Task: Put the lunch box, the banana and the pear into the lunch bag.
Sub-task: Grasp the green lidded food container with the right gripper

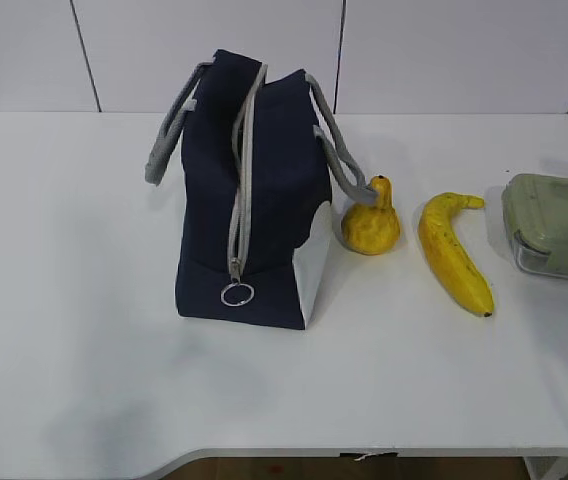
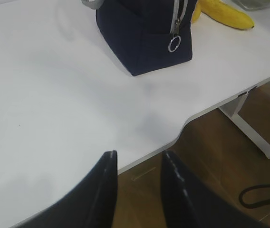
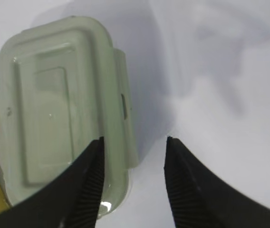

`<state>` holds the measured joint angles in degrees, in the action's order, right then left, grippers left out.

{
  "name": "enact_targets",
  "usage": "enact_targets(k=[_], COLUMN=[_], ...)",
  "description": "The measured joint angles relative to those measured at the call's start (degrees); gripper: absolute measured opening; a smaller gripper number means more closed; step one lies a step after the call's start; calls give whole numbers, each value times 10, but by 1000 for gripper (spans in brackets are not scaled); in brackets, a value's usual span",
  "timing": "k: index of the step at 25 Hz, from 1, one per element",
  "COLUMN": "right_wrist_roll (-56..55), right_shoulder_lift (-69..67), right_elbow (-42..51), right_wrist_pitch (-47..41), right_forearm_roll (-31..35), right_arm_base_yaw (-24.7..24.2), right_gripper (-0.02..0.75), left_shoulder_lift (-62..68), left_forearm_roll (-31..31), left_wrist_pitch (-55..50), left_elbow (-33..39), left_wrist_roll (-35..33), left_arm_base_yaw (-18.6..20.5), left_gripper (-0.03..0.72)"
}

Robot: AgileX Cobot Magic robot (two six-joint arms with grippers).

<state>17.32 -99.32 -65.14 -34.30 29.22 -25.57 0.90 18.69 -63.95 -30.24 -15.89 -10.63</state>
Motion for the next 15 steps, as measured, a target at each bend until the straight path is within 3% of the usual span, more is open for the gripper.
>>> enact_targets(k=[4,15], right_wrist_roll=[99,279], right_shoulder_lift=[-13,-68], right_elbow=[-2,-65], right_wrist_pitch=[-21,-107], right_forearm_roll=[73,155], right_arm_base_yaw=[-27,-40], right_gripper=[343,358], left_shoulder_lift=[0,0], left_forearm_roll=[0,0], left_wrist_pitch=[0,0], left_elbow=[0,0], left_wrist_roll=[0,0], left_arm_base_yaw=[0,0], left_gripper=[241,241])
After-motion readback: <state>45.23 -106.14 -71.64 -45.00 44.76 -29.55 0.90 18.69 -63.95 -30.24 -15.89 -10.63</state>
